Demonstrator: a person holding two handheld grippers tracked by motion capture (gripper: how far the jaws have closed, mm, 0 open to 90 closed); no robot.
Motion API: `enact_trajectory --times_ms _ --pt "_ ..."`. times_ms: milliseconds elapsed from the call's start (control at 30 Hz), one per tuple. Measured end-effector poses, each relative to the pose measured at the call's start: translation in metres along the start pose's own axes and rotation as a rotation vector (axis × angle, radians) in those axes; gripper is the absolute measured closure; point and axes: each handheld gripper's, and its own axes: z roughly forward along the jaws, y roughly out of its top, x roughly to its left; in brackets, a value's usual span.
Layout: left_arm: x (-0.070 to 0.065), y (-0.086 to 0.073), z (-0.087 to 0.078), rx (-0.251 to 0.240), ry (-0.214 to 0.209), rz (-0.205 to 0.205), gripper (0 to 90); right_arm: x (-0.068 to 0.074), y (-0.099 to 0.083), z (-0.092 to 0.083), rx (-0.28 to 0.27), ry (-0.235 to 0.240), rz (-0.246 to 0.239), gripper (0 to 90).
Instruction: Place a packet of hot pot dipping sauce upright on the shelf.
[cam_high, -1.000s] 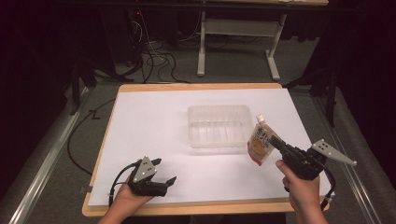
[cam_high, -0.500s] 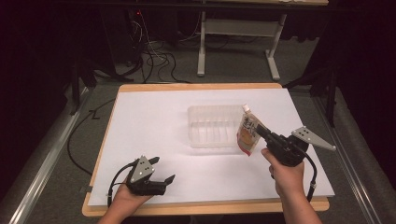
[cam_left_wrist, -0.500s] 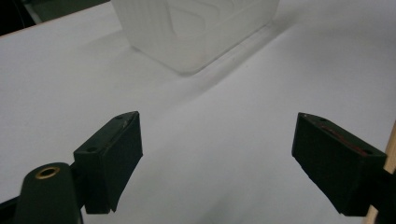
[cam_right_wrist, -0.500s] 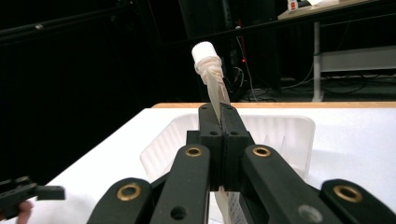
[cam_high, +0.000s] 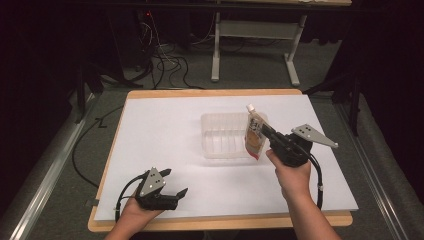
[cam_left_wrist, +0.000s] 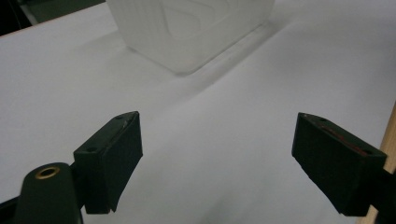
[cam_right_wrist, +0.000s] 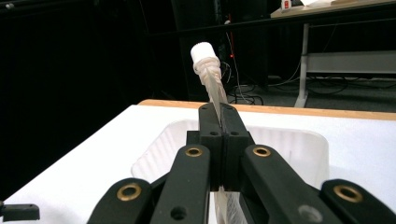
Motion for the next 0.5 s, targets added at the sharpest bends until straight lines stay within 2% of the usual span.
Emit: enact_trajectory --times_ms 300,500 --pt "-0.001 0.0 -0.001 0.001 -0.005 0.004 16.7 0.01 0.0 0.015 -0.003 0.012 0.018 90.0" --pt "-0.002 0.0 0.0 0.002 -0.007 0.006 16.7 0.015 -0.001 0.025 -0.012 0.004 0.026 90.0"
